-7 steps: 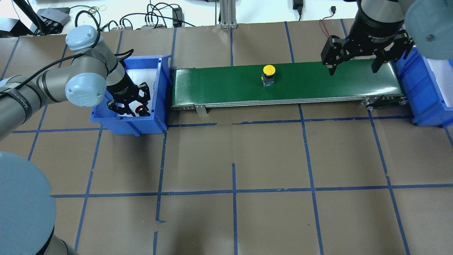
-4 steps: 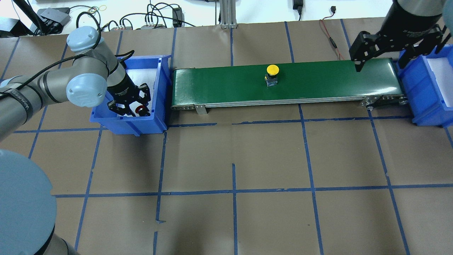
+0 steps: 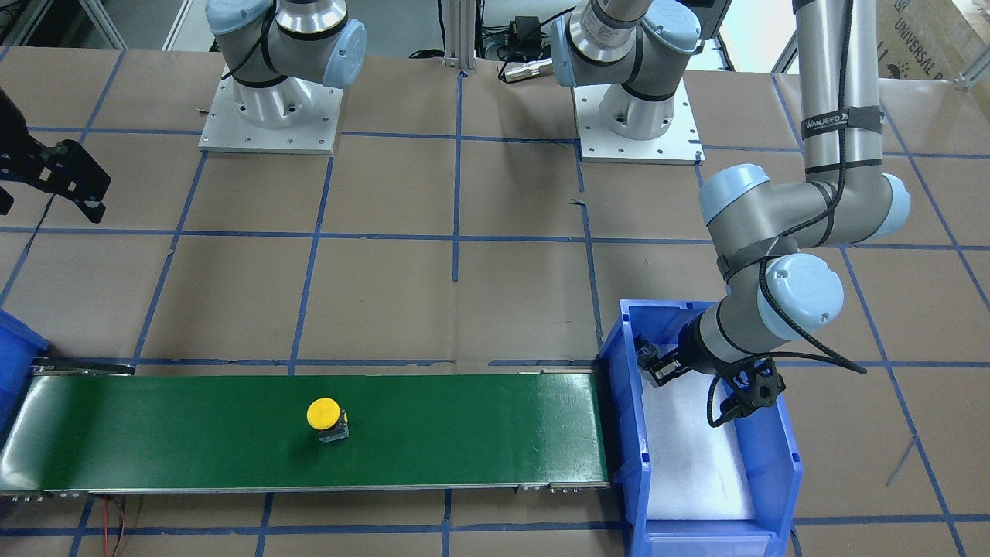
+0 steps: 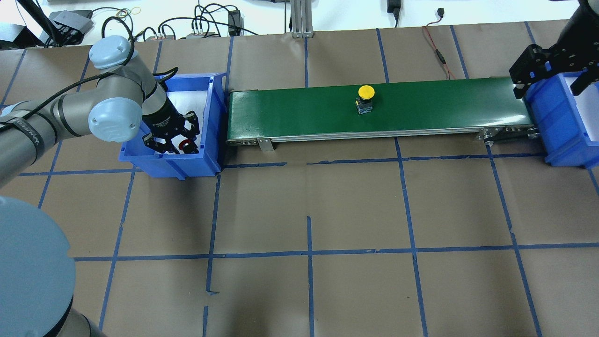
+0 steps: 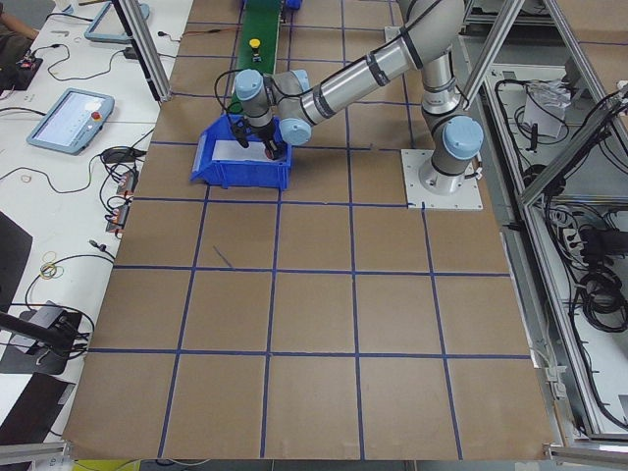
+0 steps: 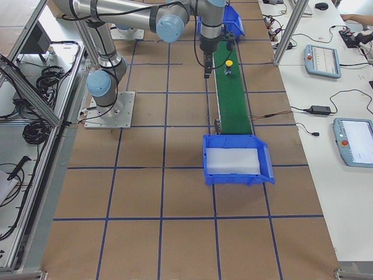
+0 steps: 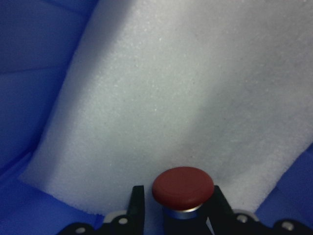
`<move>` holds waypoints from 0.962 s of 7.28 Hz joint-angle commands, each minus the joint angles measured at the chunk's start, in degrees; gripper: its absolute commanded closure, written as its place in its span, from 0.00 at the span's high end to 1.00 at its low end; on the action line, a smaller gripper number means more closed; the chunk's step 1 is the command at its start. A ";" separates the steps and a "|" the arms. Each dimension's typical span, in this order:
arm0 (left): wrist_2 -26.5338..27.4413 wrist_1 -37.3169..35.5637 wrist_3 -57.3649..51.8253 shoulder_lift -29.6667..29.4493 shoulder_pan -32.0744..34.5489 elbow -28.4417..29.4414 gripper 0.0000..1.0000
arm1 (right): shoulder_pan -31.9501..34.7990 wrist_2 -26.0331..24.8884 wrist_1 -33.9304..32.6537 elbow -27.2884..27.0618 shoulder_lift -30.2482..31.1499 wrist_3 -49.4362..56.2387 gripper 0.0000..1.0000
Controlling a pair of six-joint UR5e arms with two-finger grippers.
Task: Transport two buttons from left to right
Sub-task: 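Grasp the red button with the left gripper while the right gripper moves to belt end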
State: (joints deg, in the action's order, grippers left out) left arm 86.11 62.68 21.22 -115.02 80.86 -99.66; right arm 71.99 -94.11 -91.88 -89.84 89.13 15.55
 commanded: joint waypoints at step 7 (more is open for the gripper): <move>0.55 6.54 -0.39 4.17 0.00 6.83 0.18 | 0.16 3.58 -17.08 3.00 -18.95 -0.17 1.00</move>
State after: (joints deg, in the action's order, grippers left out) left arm 86.59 66.06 20.80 -112.13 80.86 -94.90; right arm 72.13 -90.52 -104.68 -88.10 75.23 15.31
